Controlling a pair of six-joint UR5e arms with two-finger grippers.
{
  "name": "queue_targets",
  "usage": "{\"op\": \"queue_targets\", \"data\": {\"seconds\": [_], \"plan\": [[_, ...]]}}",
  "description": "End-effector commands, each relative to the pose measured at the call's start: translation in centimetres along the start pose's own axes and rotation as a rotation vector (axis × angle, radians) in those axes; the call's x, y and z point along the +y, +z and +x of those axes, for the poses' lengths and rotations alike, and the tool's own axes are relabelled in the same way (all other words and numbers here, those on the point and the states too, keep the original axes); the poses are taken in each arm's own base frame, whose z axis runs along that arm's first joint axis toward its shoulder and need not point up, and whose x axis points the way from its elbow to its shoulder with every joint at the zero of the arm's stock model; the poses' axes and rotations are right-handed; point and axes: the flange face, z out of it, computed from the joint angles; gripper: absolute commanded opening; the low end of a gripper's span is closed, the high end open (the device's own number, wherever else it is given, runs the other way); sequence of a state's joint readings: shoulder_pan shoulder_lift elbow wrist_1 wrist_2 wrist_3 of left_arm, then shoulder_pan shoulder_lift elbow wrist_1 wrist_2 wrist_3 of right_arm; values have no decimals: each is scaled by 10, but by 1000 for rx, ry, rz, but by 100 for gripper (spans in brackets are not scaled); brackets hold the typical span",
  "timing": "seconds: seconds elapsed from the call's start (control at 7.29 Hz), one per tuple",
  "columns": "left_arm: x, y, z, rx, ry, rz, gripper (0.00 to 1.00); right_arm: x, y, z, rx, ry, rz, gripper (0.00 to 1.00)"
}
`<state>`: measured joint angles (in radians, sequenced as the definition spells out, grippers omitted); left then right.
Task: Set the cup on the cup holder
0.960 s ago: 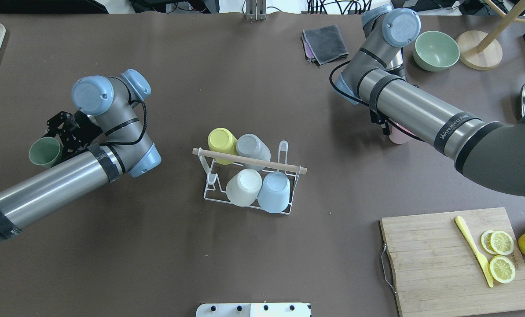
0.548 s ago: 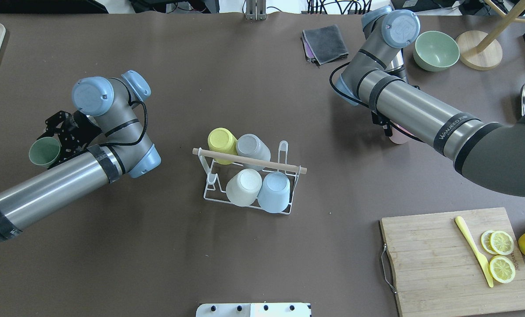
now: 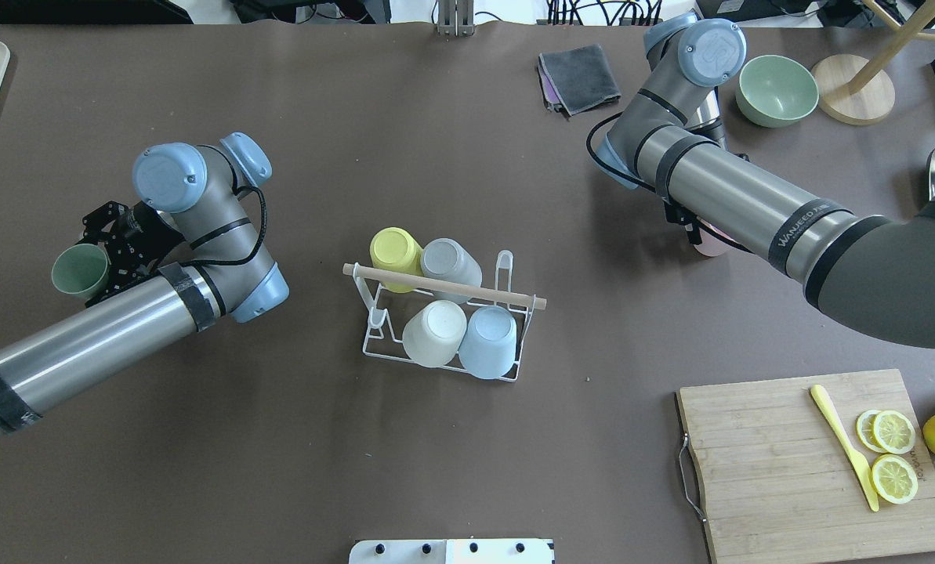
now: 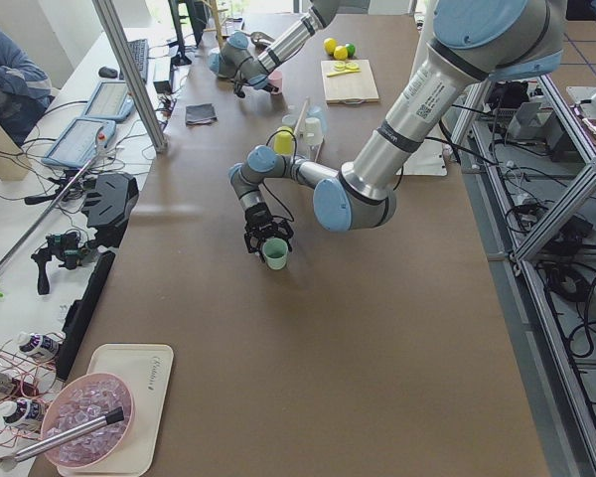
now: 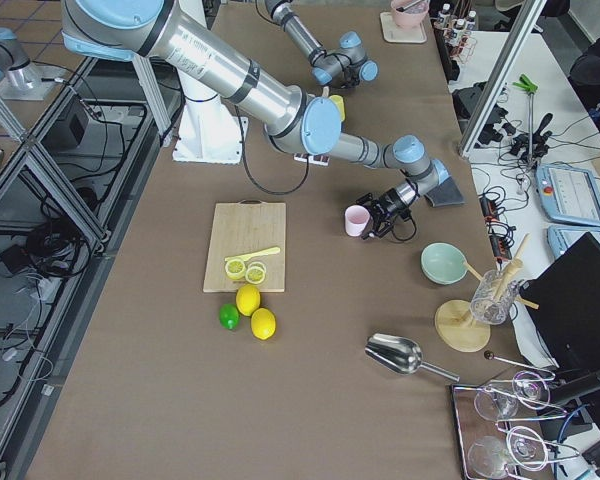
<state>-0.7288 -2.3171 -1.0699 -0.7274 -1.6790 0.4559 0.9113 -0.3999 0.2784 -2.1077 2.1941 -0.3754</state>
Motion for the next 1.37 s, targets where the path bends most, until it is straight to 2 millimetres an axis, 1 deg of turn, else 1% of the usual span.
{"op": "queue_targets", "data": {"seconds": [0.0,0.14,0.27,0.69,0.82,0.96,1.1,1.23], "plan": [[0,0,0,-24,4,-12,97,0,0,0,0,-1,-1,100],[0,0,-1,-24,4,-16,96,0,-2,-1,2,-3,1,100],[0,0,-1,-26,4,-17,87,0,-3,-4,3,-6,2,100],[0,0,-1,-32,4,-18,46,-3,0,-10,7,-14,-1,100],[0,0,-1,-32,4,-18,36,-4,2,-12,8,-14,-3,100],[8,-5,-4,-33,-3,-4,36,-4,0,-15,10,-18,-2,100],[38,-15,-25,-32,-47,56,36,-5,1,-15,10,-19,-3,100],[68,-29,-33,-41,-75,136,38,-5,3,-14,10,-18,-5,100]]}}
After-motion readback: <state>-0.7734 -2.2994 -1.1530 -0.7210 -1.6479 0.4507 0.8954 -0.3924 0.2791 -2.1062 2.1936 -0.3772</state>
